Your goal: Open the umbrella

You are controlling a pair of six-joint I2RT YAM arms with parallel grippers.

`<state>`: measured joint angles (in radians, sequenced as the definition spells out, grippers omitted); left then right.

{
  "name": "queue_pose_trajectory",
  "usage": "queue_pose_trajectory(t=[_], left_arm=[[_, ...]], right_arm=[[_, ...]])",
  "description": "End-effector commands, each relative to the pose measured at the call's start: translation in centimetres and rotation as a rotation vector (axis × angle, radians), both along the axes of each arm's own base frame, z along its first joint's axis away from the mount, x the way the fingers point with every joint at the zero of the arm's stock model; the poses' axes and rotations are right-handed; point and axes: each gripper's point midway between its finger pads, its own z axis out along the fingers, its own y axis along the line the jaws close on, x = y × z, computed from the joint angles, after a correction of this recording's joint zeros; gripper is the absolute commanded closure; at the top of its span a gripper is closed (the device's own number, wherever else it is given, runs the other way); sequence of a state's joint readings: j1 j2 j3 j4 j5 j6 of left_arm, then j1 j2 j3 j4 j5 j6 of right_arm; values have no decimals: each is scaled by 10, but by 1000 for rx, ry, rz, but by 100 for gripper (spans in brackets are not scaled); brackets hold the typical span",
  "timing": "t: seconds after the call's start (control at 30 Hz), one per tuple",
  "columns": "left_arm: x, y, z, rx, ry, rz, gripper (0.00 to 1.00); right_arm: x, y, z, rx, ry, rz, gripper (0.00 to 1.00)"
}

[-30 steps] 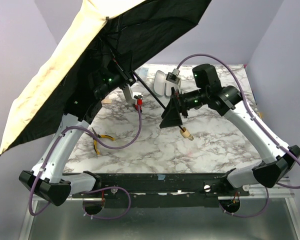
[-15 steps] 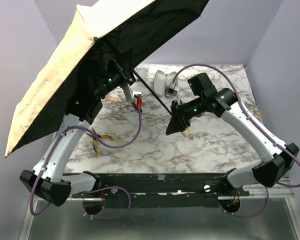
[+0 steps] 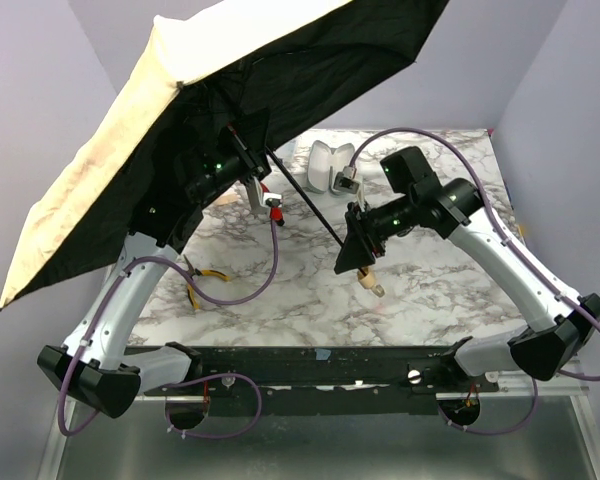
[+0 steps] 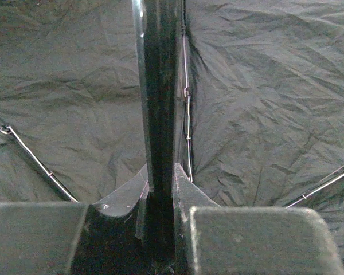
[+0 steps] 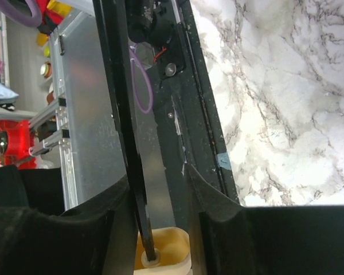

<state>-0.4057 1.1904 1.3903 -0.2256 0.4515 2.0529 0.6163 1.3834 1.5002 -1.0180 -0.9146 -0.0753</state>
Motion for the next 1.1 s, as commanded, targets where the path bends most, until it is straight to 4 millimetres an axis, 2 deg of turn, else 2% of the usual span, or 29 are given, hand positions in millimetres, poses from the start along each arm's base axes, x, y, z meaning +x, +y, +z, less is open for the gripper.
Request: queue_pose_trajectory(t=[0.0,0.13,0.23,0.3,0.4,0.6,0.73,1.07], left_arm=[[-21,0,38,54,-219,-30,100],[-14,7,46,13,-204,9,100],[-13,12,52,-5,-209,22,100],[-11,16,51,-2,-209,37,100],[-1,25,51,2,-235,94,99],[25,53,51,36,-287,214,91],[36,68,63,27,-333,270,86],[51,109,91,2,-386,387,83]], right_arm=[[-13,-4,-4,-4,49,7,65],[-22,-8,-8,-4,74,32,66],[-26,-11,-9,-8,70,40,82],[-28,-12,-7,0,67,46,99],[-35,-14,-3,20,55,80,99],[-47,-23,-1,19,35,131,99],[-52,-28,-4,8,35,128,99],[-55,-40,-19,-59,13,101,99]])
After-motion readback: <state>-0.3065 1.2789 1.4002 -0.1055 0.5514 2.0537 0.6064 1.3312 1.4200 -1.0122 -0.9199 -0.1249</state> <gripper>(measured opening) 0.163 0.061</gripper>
